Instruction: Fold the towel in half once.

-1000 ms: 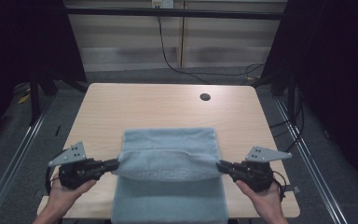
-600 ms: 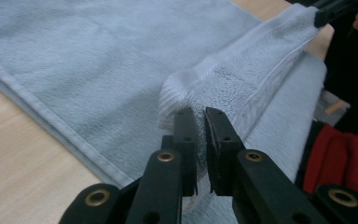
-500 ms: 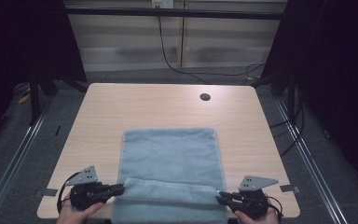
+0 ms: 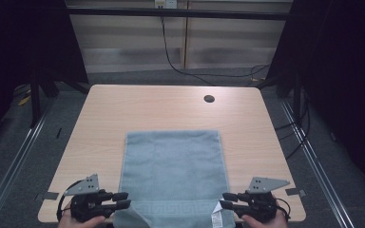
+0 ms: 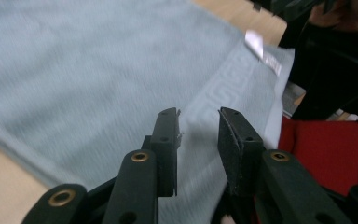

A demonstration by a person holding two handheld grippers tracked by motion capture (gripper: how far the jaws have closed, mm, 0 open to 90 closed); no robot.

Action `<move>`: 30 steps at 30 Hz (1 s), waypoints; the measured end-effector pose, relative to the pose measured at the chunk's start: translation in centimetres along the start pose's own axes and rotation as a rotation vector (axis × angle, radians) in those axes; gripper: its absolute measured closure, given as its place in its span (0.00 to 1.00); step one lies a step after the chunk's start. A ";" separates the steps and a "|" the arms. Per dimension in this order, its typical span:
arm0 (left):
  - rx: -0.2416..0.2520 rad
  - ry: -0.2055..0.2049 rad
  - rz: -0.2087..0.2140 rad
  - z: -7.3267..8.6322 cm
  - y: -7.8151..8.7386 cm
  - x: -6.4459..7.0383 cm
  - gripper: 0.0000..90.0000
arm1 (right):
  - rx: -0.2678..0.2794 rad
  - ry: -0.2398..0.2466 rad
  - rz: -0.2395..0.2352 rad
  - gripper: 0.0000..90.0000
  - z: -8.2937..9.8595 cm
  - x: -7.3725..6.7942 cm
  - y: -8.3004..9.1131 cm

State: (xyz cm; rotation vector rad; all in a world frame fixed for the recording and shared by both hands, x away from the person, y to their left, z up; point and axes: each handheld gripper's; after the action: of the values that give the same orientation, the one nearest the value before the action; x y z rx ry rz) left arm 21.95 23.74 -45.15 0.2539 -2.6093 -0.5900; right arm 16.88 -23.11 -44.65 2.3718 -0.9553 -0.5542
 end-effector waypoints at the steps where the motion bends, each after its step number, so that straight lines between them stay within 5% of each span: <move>1: 0.000 0.005 0.006 -0.4 -0.2 -0.6 0.75 | 0.003 0.007 0.002 0.77 -0.4 0.4 -0.5; 4: -0.029 0.000 -0.033 -1.4 -1.5 -2.7 0.74 | 0.000 0.008 0.019 0.77 -1.6 1.5 -2.3; 7: -0.045 0.065 -0.042 -2.2 -3.0 -5.4 0.73 | -0.023 0.004 0.051 0.75 -2.7 3.1 -4.2; 12: -0.136 0.038 -0.115 -3.7 -4.9 -8.9 0.73 | -0.062 -0.034 0.117 0.70 -3.8 6.3 -6.8; 16: -0.101 0.080 -0.164 -4.4 -5.4 -11.1 0.73 | -0.071 -0.049 0.142 0.67 -4.9 8.3 -8.3; 18: -0.057 0.092 -0.181 -4.6 -5.4 -11.8 0.72 | -0.049 -0.033 0.133 0.67 -5.7 9.0 -9.0; 22: -0.084 0.106 -0.223 -3.9 -5.7 -13.1 0.71 | -0.056 -0.027 0.153 0.64 -6.6 9.9 -11.1; 27: -0.099 0.093 -0.200 -3.1 -5.6 -13.1 0.75 | -0.140 0.028 0.174 0.62 -5.7 9.5 -12.9; 30: -0.090 0.085 -0.193 -2.6 -5.5 -12.7 0.75 | -0.149 0.019 0.170 0.61 -5.1 9.0 -12.8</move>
State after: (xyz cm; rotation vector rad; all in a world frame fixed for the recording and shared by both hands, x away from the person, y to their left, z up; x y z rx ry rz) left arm 34.74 21.34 -50.40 0.4948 -2.4857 -0.7442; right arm 32.22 -20.19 -49.86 2.1376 -1.0572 -0.5178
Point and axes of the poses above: each handheld gripper's, and its own axes: y roughly backward along the jaws, z roughly out of its underside, x roughly to its right, and after that the axes turned 9 degrees about z, right-handed
